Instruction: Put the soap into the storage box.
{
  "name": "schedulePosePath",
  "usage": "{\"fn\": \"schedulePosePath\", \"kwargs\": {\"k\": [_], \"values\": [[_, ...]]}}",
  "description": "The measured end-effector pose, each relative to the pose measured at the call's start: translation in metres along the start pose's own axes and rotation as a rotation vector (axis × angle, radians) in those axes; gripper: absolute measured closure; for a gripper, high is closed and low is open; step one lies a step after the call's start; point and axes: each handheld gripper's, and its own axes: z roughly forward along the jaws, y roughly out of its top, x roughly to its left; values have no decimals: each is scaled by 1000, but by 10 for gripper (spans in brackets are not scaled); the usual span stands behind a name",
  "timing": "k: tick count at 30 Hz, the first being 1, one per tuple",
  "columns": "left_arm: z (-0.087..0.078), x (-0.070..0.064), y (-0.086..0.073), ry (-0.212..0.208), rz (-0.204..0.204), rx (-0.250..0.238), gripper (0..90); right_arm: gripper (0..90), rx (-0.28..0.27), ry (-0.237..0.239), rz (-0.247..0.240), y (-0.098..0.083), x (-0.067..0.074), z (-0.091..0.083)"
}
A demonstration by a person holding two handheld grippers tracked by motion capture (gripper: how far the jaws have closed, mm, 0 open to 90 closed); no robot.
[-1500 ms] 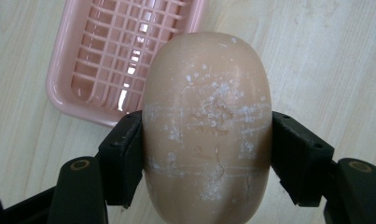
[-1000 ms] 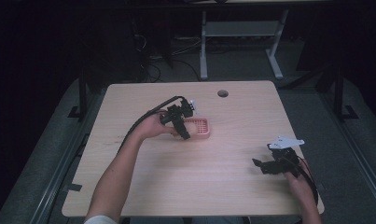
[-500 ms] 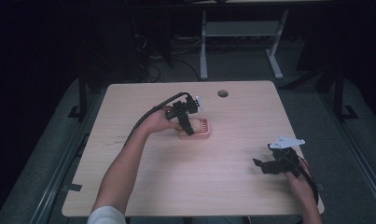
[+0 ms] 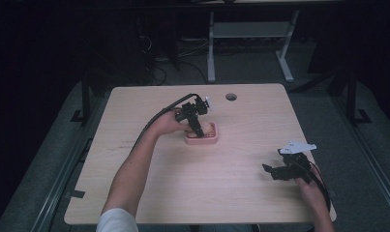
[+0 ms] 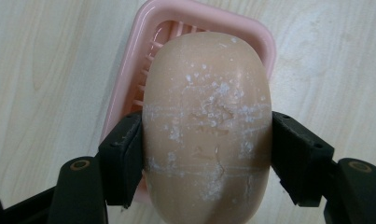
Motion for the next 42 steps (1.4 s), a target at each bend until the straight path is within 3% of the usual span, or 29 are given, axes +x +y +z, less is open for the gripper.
{"fn": "schedulePosePath", "kwargs": {"k": [6,34,42], "values": [[8,4,0,-7,-9,12,323,139,0,-1,10,0,0,0],[10,6,0,1,-11,12,318,139,-5,-2,-6,0,0,1],[-1,5,-1,-3,-15,-21,290,138,-4,-2,-7,0,0,1]]}}
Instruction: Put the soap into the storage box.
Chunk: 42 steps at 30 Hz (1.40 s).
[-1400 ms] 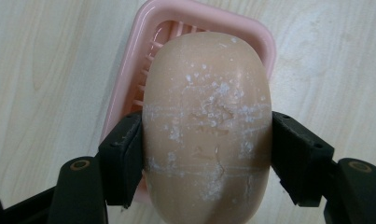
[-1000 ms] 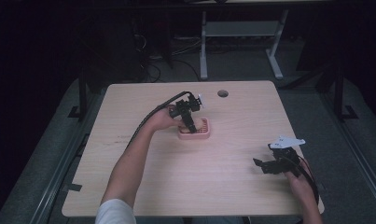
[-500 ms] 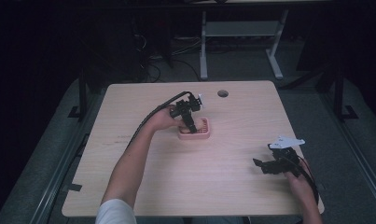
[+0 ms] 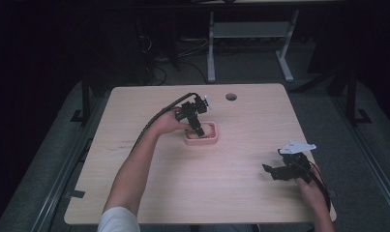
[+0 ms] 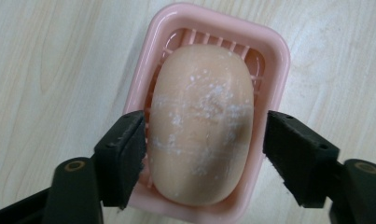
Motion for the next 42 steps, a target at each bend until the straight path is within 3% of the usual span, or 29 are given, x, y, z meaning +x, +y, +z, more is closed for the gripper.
{"fn": "schedulePosePath", "kwargs": {"k": [5,19,42], "values": [[-3,-2,-3,10,0,18,271,139,4,-2,-8,0,0,-1],[-20,-11,-7,24,15,-10,267,139,6,-4,-14,1,2,0],[-31,-22,-15,40,28,-35,264,139,13,-4,-19,2,4,1]]}}
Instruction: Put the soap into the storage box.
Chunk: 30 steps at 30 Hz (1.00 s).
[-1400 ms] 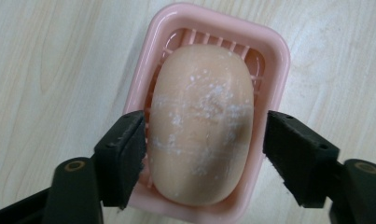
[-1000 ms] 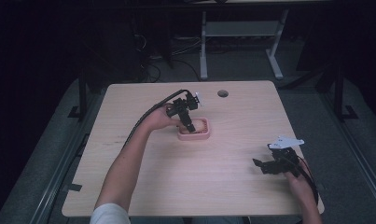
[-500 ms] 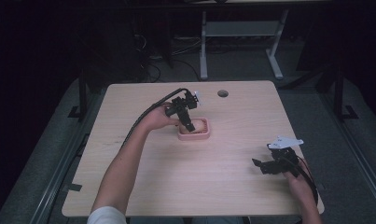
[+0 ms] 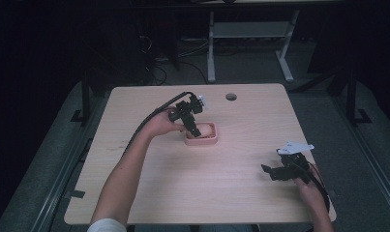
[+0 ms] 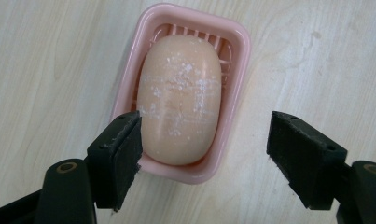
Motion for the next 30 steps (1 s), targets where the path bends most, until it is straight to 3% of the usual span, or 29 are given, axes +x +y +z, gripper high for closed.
{"fn": "schedulePosePath", "kwargs": {"k": [7,17,24,30], "values": [[-2,-4,-6,1,-6,3,263,139,3,-1,-1,0,0,0],[-8,-13,-5,24,20,6,260,139,4,-6,-2,0,0,0],[-10,-16,-14,21,8,-12,260,139,8,-7,-3,0,0,0],[-10,-18,-19,21,2,2,257,139,10,-10,-1,1,1,0]]}}
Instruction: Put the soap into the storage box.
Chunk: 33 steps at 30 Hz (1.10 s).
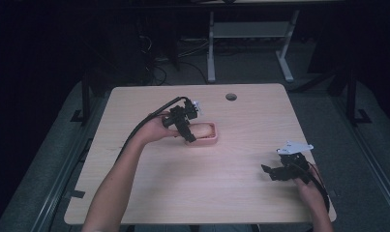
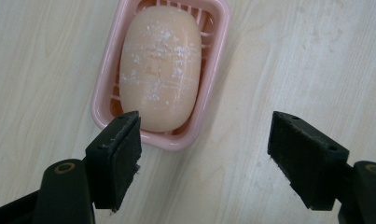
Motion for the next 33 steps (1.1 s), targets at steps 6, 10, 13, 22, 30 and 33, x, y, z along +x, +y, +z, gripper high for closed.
{"fn": "schedulePosePath", "kwargs": {"k": [6,10,13,22,30,33], "values": [[-3,-5,-9,6,-7,-22,259,139,-2,-3,0,0,1,0],[-4,-6,-14,5,-15,-32,259,139,3,-6,-4,1,1,0],[-5,-5,-18,4,-15,-31,259,139,3,-7,-1,0,0,0],[-4,-9,-26,0,-18,-31,258,139,3,-13,-1,0,0,-1],[-6,-12,-36,5,-25,-38,254,139,4,-20,-4,1,0,-1],[-6,-15,-39,9,-27,-46,254,139,0,-23,-8,1,1,-1]]}}
